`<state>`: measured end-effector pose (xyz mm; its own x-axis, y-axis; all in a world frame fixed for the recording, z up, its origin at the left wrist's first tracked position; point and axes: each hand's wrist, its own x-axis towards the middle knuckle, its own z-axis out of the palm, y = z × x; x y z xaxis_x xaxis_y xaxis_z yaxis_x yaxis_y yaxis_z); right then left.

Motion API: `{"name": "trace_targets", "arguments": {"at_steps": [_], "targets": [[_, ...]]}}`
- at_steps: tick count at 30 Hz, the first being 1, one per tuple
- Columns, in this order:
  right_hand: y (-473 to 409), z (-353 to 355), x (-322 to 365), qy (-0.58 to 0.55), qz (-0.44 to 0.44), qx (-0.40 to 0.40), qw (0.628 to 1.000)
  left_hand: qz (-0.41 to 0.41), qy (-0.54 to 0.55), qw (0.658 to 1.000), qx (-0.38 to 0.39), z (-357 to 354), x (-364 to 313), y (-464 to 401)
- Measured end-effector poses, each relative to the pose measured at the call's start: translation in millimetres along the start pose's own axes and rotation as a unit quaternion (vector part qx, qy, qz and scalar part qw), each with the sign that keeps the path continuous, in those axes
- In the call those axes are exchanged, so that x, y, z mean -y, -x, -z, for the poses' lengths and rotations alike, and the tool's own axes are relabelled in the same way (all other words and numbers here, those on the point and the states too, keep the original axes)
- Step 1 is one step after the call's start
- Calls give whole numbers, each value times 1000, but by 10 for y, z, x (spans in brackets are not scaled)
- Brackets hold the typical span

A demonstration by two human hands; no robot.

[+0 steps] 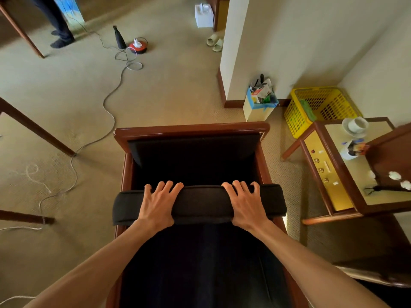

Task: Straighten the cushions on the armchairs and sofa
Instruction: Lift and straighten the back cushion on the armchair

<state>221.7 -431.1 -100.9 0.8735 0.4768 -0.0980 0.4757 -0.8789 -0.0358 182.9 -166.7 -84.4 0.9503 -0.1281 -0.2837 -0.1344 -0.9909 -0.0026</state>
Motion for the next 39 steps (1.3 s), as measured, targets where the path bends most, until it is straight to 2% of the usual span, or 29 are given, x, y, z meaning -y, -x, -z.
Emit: {"name": "trace_targets", "arguments": {"at_steps": [4,8,14,22,31,39], "targets": [[-142,58,-180,5,23,-52,998,-14,-2,998,-67,63,-1,-108],[-221,-5,-316,5,-1,-76,997,-22,-4,992,-125,66,-64,-239],[-314,-299,-177,2,-29,-41,999,-8,-21,997,-75,-177,5,-414],[-595,-313,-161,29,-53,-8,998,16,-25,999,-45,-235,161,-608],[-923,-308,-169,5,-110,-1,994,57,18,995,-75,-254,298,-813],[-1376,-248,-265,6,-122,30,992,19,51,996,-64,-193,550,-1139]]}}
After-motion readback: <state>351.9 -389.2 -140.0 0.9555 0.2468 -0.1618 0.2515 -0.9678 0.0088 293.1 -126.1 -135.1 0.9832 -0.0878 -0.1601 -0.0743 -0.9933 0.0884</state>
